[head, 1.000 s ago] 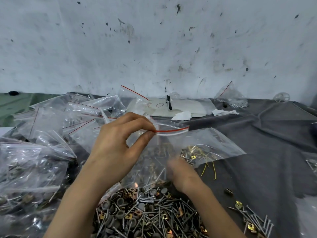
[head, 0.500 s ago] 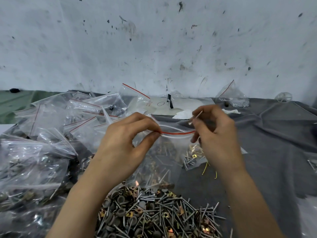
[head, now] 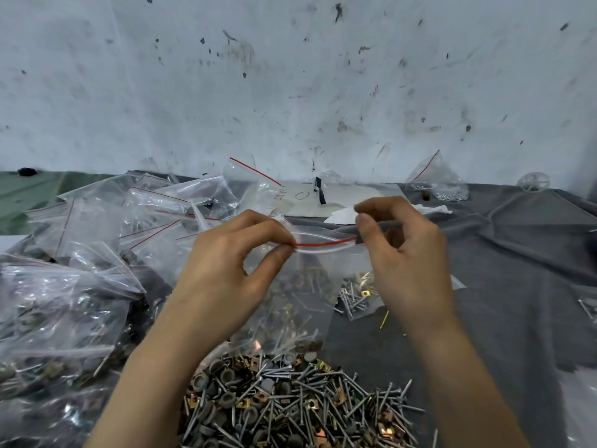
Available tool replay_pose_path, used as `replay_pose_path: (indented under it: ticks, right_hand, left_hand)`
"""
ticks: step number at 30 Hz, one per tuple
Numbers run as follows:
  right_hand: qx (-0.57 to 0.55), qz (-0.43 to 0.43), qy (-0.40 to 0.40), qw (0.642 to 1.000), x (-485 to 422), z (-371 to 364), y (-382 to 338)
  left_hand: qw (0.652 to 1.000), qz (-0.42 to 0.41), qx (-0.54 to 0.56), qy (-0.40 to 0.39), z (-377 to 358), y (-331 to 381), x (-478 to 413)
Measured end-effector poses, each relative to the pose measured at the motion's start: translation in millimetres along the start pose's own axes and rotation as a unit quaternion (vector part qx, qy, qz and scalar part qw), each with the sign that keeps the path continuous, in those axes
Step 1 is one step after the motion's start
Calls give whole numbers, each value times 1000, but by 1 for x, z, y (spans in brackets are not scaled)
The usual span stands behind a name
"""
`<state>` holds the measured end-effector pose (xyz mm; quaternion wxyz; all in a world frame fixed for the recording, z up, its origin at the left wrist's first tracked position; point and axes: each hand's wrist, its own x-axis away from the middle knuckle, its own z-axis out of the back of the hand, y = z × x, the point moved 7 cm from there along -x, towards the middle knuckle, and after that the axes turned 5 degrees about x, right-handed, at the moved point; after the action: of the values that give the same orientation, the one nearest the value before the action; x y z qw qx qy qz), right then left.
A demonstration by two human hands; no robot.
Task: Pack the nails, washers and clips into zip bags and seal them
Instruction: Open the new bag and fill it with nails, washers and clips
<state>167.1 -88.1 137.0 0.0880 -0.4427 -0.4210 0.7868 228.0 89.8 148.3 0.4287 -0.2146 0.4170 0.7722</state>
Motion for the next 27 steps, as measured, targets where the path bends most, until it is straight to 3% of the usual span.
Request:
replay_pose_path:
  ticks: [2, 3, 5, 7, 9, 16, 19, 27]
  right_hand:
    - [65, -42, -34, 996, -1, -10, 18]
    - [130, -69, -92, 985, 1, -20, 31]
    - [249, -102, -259, 928, 12, -46, 56]
    - [253, -107, -415, 867, 36, -73, 71]
    - [196, -122, -496, 837, 60, -96, 79]
    - [174, -88, -514, 835, 77, -125, 92]
    - [135, -125, -514, 838, 74, -118, 93]
    - [133, -71, -409, 900, 33, -75, 65]
  left_hand:
    - [1000, 12, -25, 11, 5, -8, 0]
    - [999, 21, -38, 22, 9, -13, 0]
    - [996, 41, -60, 54, 19, -22, 0]
    - [992, 58, -71, 86, 27, -28, 0]
    - [989, 69, -76, 107, 33, -32, 2]
    - [989, 81, -50, 113, 33, -37, 2]
    - [990, 85, -32, 113, 32, -36, 3]
    - [993, 78, -20, 91, 27, -31, 1]
